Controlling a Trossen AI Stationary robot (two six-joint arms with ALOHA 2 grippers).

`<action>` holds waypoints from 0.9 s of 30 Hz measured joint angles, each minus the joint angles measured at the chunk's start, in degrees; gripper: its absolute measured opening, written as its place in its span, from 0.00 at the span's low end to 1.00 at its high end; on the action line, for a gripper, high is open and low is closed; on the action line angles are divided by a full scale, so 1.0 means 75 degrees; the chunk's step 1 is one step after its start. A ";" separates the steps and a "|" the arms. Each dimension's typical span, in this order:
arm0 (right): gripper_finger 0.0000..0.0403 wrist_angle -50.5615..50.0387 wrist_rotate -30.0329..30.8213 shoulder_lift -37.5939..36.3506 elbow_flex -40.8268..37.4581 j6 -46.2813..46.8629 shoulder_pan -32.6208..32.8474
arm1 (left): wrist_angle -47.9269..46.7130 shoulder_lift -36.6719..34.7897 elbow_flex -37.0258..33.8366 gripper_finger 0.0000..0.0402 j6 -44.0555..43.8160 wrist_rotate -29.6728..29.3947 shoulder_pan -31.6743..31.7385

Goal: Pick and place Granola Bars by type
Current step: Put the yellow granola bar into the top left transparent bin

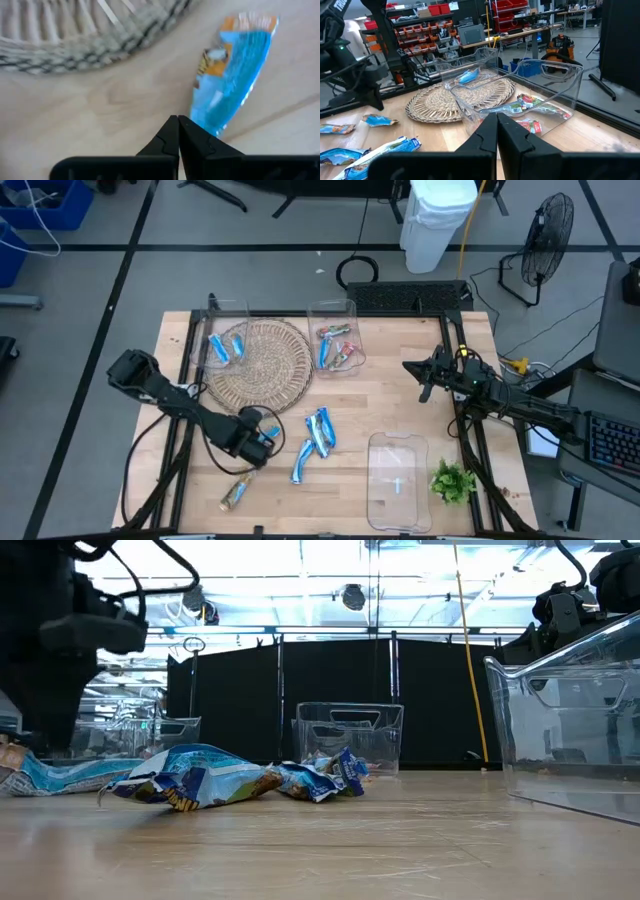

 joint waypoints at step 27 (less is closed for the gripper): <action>0.00 0.0000 0.0000 0.0000 0.0000 0.0000 0.0000 | 0.1104 0.0037 0.0022 0.48 0.2516 0.0030 0.0832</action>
